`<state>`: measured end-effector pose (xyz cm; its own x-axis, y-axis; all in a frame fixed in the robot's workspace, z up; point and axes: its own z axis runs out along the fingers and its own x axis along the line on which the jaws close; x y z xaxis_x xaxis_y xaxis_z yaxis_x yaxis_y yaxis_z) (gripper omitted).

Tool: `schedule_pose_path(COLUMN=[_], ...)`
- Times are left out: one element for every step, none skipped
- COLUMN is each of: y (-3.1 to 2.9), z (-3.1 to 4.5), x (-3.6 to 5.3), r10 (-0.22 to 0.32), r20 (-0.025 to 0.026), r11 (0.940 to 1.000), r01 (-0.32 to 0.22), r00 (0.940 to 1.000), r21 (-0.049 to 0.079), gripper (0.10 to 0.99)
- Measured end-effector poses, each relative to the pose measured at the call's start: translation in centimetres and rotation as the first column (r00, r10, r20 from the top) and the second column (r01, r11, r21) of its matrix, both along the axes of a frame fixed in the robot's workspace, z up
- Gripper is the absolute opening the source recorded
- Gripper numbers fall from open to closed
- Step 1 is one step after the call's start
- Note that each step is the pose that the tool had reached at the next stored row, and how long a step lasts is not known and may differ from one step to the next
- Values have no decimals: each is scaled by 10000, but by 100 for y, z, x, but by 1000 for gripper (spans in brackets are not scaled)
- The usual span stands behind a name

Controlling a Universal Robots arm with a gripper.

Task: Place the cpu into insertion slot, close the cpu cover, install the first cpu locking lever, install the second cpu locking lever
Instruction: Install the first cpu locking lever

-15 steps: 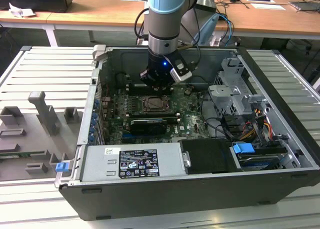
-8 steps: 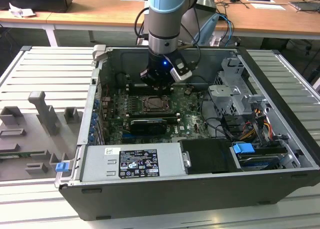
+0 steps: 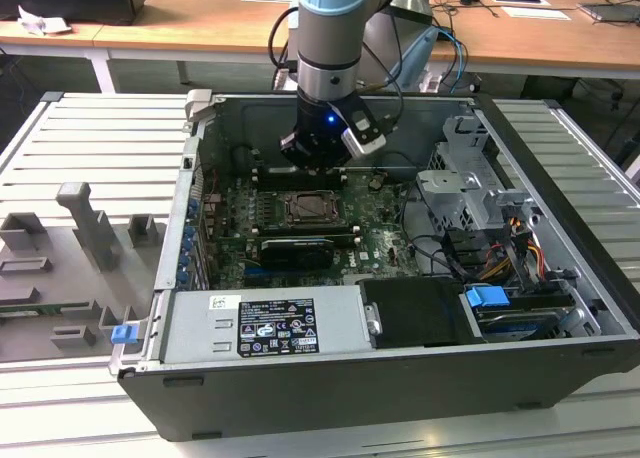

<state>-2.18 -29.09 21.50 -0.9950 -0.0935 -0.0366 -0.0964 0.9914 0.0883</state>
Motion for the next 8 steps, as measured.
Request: schedule_pose_path(y=[-8,-17,-21,-27,-31,-36,-40,-45], z=[0,0,0,0,0,0,0,0], x=[0,0,0,0,0,0,0,0], r10=[0,0,0,-1,0,0,-1,-1], r20=[0,0,0,0,0,0,0,0], r11=[10000,10000,10000,10000,10000,10000,10000,10000], r01=[0,0,0,1,0,0,1,1], r00=[10000,10000,10000,10000,10000,10000,10000,10000], r21=[1,0,0,1,1,1,0,0], gripper=[106,106,106,106,106,106,106,106])
